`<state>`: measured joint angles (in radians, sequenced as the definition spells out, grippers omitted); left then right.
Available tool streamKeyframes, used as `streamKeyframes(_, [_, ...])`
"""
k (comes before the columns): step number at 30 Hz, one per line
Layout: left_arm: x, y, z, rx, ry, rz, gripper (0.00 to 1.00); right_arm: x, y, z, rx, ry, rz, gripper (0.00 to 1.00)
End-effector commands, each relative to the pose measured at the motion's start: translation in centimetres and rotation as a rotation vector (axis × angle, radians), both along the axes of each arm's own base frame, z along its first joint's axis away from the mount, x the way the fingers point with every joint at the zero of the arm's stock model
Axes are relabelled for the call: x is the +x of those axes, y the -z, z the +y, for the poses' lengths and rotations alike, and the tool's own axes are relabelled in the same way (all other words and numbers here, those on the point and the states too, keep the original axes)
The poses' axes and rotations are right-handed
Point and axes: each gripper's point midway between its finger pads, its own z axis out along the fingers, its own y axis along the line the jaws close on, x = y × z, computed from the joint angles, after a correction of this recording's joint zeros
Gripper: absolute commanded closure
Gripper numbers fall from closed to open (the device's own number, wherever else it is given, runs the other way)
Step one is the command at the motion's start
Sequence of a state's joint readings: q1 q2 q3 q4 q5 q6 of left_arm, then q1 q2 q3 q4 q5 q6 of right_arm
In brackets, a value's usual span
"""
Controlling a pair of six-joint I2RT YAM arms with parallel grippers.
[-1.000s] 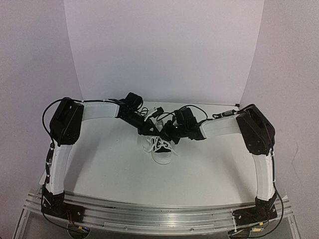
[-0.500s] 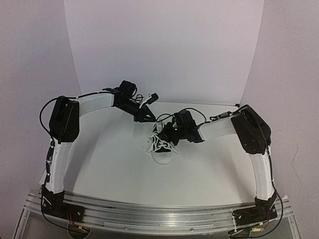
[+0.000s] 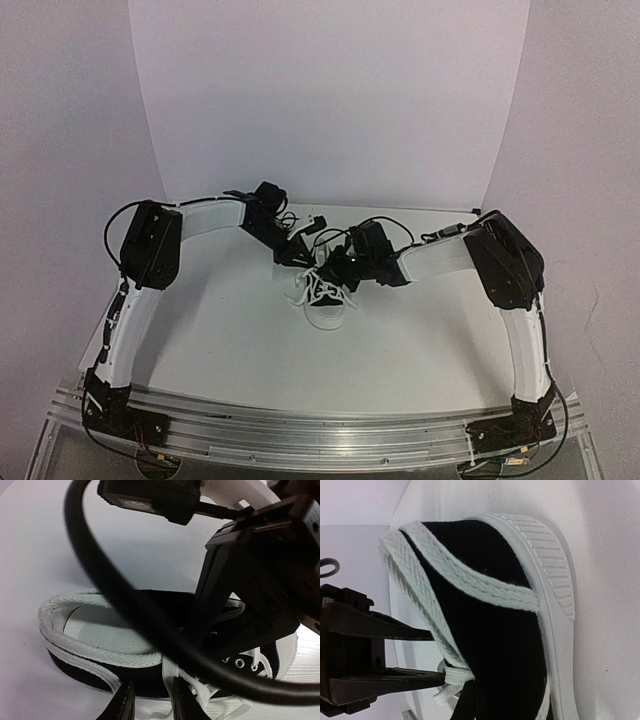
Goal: Tie the shoes
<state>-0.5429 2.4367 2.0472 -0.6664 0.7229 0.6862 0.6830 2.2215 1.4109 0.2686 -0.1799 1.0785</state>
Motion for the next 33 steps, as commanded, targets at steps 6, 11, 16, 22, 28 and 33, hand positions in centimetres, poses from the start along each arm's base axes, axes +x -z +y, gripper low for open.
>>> streamKeyframes(6, [-2.3, -3.7, -0.5, -0.118, 0.081, 0.074, 0.67, 0.0, -1.5, -0.6, -0.032, 0.000, -0.026, 1.00])
streamKeyframes(11, [-2.5, -2.7, -0.3, -0.094, 0.074, 0.096, 0.70, 0.2, -2.0, 0.7, -0.020, -0.045, -0.058, 1.00])
streamKeyframes(16, [-1.0, -1.3, -0.5, -0.044, 0.028, 0.095, 0.75, 0.4, -2.1, 0.5, -0.032, -0.045, -0.073, 1.00])
streamKeyframes(22, [-1.1, -1.5, -1.0, -0.047, 0.030, 0.090, 0.99, 0.3, -1.8, 0.6, -0.027, -0.047, -0.061, 1.00])
streamKeyframes(28, [-1.5, -0.7, -0.1, 0.008, 0.037, 0.086, 0.92, 0.2, -2.4, 0.6, -0.024, -0.047, -0.070, 1.00])
streamKeyframes(33, [-1.0, -0.8, -0.5, -0.001, 0.010, 0.102, 0.74, 0.0, -2.5, 0.5, -0.031, -0.044, -0.070, 1.00])
